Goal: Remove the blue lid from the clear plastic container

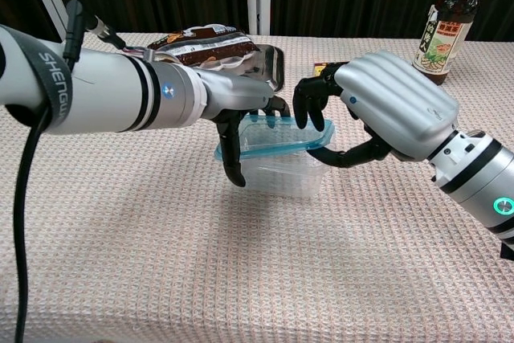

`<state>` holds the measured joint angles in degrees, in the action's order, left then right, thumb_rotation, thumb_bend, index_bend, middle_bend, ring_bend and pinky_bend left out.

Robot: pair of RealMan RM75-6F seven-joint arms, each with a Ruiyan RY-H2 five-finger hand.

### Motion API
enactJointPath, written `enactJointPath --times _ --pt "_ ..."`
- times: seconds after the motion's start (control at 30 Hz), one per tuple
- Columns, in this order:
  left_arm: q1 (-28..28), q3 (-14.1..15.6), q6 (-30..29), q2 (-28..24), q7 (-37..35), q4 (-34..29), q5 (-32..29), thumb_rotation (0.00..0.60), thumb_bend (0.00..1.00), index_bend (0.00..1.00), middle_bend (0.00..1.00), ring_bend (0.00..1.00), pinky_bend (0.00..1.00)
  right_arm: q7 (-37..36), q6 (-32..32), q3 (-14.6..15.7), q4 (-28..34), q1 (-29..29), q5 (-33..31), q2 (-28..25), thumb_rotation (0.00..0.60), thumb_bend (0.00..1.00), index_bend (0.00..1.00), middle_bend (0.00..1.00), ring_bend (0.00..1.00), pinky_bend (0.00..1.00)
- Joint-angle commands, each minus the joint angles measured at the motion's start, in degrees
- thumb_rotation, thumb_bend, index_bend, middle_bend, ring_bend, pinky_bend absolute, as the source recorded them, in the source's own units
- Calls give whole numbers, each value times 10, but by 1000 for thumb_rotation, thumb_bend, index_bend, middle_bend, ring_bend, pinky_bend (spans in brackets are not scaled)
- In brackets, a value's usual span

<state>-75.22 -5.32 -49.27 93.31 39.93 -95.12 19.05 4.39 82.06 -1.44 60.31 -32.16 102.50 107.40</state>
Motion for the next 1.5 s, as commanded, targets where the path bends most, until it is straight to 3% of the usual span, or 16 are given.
enactJointPath --times 0.03,0.13,0.27,0.43,0.73,1.1,1.33,1.43,1.5 --pt "0 -1 2 -4 -5 -5 -1 600 0 92 255 175 369 7 -2 4 -8 -4 5 8 600 335 526 553 436 633" --pt "0 -1 0 -8 -8 -11 -2 600 0 81 220 129 320 9 -1 6 -14 -5 7 14 600 373 529 549 436 615" --pt "3 2 -7 -13 -12 -18 7 600 0 53 113 19 156 4 8 9 -24 -2 9 18 600 385 566 549 436 599" --pt "11 12 -31 -16 -9 -22 33 600 0 11 10 0 68 -4 31 11 -40 4 14 23 600 390 640 550 436 590" --pt "31 23 -56 -38 -10 -44 57 600 0 0 0 0 44 -14 56 7 -70 4 18 33 600 402 765 552 436 570" --pt "96 32 -110 -95 -55 -79 141 600 0 0 0 0 37 0 75 -9 -65 10 5 -5 600 402 779 552 436 569" --pt "157 56 -175 -143 -69 -107 201 600 0 0 0 0 35 3 72 -34 -73 24 -36 -40 600 401 780 550 436 566" --pt "192 67 -206 -163 -88 -115 232 600 0 0 0 0 29 8 37 -35 -72 36 -68 -55 600 389 686 504 397 519" --pt "215 72 -223 -175 -104 -117 252 600 0 0 0 0 18 21 1 -29 -54 44 -89 -68 600 356 465 396 283 408"
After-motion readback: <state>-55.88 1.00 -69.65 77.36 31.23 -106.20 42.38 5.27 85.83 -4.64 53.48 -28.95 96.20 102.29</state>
